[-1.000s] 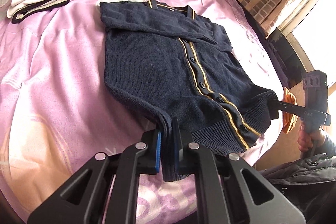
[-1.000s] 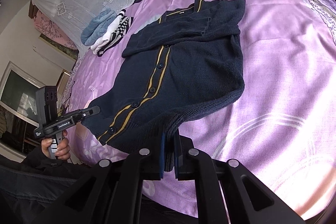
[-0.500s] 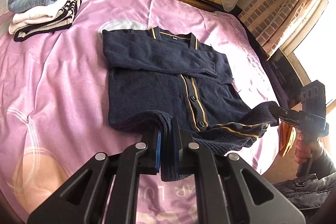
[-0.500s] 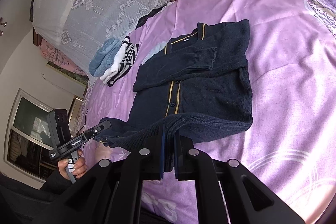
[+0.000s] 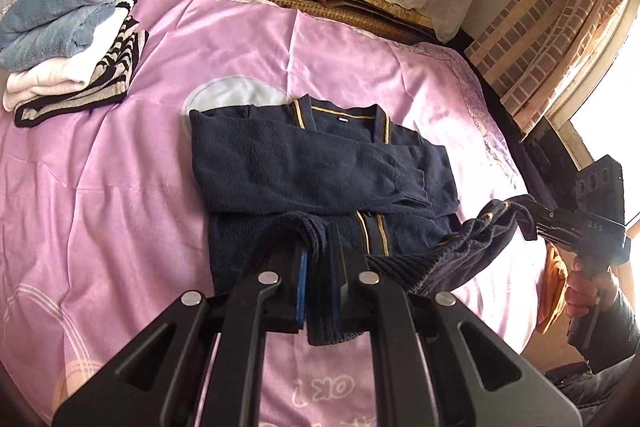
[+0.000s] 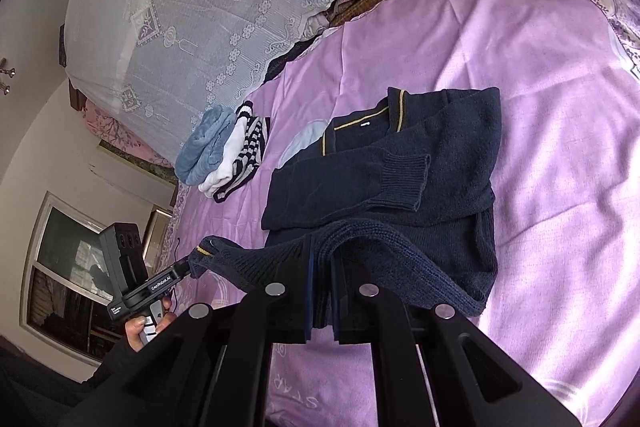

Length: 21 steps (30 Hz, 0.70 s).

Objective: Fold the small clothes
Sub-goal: 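Lift the hem with both tools and fold it up toward the collar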

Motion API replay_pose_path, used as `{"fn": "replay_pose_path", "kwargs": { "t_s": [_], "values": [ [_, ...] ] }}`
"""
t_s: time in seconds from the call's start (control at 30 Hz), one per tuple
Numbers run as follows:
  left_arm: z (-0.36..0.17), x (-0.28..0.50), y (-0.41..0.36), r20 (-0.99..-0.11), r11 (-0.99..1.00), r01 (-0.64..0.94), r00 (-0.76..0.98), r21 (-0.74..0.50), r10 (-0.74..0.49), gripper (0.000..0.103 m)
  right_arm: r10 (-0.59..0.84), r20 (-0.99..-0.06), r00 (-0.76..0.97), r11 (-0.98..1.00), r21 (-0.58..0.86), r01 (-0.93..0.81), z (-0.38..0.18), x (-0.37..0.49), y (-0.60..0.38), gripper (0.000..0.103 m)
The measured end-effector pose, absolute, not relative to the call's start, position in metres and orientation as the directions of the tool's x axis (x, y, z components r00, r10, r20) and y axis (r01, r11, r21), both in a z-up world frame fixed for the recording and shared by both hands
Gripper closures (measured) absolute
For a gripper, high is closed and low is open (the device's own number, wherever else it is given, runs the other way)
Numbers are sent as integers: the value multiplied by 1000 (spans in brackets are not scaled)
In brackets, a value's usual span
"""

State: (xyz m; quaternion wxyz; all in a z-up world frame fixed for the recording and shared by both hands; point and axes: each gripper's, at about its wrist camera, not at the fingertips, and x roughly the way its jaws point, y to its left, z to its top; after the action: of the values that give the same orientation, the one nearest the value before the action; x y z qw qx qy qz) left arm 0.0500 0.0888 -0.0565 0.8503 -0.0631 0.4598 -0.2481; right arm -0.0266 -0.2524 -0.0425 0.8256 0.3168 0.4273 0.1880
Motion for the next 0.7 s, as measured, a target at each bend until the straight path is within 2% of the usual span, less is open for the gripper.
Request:
{"fn": "replay_pose_path", "kwargs": {
  "t_s": [0.37,0.7],
  "values": [
    [-56,127,71,-750,880,344,471,-329,-464,95,588,-561,583,701,713,-21,-45,47,-271,96],
    [-81,191,59,-783,890,322,439,-322,-441,95,594,-567,571,665,745,47,-81,112,-285,96]
  ]
}}
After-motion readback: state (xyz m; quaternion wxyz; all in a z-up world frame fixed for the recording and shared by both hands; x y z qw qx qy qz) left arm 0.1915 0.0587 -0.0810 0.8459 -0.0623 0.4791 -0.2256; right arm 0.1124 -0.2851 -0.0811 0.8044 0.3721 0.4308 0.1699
